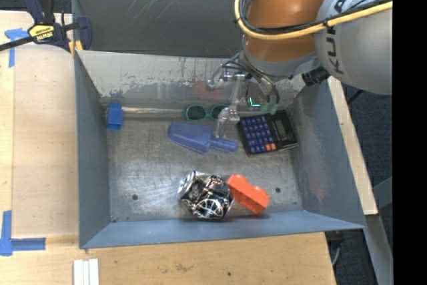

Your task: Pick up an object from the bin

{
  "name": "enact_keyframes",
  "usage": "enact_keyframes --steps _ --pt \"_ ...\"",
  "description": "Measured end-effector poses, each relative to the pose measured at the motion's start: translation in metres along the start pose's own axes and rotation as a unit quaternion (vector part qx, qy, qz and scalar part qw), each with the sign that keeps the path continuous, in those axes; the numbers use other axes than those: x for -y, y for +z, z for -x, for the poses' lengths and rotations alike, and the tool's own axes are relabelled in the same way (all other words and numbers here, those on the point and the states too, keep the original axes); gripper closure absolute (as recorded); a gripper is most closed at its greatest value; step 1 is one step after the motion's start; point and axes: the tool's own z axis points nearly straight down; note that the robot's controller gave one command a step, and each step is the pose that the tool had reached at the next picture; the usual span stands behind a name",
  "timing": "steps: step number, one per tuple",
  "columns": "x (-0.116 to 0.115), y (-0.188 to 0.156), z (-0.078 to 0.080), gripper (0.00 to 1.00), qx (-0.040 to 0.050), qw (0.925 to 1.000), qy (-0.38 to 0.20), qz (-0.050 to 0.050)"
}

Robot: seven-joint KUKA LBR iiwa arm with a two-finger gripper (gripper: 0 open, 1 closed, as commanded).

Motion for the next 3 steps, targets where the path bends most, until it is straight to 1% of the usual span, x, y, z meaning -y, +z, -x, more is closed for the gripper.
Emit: enact_keyframes --steps 1,2,3 --pt "0.000 -0.005 0.002 0.00 0.0044 1.0000 0.001 0.000" --pt "0.005 0.054 0.001 0.00 0.0062 0.9992 0.039 0.001" --pt "0.009 0.089 0.000 0.00 0.0017 0.9991 0.043 0.000"
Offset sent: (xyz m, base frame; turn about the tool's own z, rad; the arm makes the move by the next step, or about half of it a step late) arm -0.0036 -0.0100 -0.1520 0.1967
